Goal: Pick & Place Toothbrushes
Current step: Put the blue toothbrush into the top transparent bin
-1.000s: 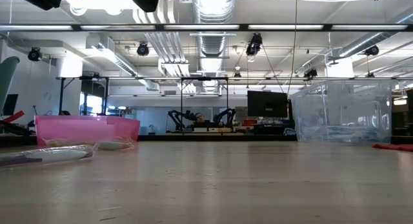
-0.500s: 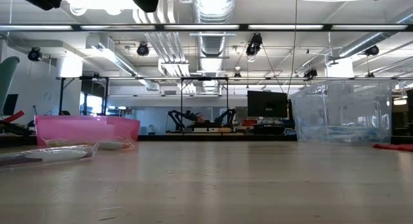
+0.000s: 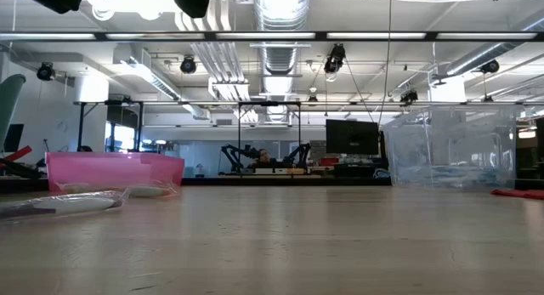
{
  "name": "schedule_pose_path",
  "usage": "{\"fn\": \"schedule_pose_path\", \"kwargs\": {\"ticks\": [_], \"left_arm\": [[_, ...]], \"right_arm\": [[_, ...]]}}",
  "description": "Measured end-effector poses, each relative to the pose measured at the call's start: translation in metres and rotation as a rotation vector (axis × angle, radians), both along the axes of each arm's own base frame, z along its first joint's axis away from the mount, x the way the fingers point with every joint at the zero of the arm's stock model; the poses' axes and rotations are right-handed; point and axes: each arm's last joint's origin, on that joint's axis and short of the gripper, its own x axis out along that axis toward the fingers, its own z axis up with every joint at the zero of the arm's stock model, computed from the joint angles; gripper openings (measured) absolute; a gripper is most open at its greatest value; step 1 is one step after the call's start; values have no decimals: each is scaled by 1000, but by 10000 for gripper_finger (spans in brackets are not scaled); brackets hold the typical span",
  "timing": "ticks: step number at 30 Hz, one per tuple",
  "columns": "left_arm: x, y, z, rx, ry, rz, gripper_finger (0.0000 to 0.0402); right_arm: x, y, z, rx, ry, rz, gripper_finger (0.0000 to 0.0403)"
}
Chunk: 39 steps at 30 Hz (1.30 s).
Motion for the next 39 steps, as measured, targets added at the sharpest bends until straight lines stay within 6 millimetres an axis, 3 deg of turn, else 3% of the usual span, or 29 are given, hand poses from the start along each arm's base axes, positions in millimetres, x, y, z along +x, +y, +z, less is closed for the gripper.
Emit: {"fn": "schedule_pose_path", "kwargs": {"ticks": [10,18,24,30,39], "left_arm": [[1,0,-6,20,55,0,230],[0,0,-7,22,60,0,243],[0,0,-7,22,59,0,243],[0,0,-7,22,58,0,243],[0,0,-7,22,58,0,243]], "right_arm": [[-6,-3,-2,3,102,-37,23],[-45,-28,26,170,232,-100,23],[-80,-67,50,239,278,-235,23],[-107,-122,69,275,274,-421,23],[-137,-197,65,361,385,-682,23]]}}
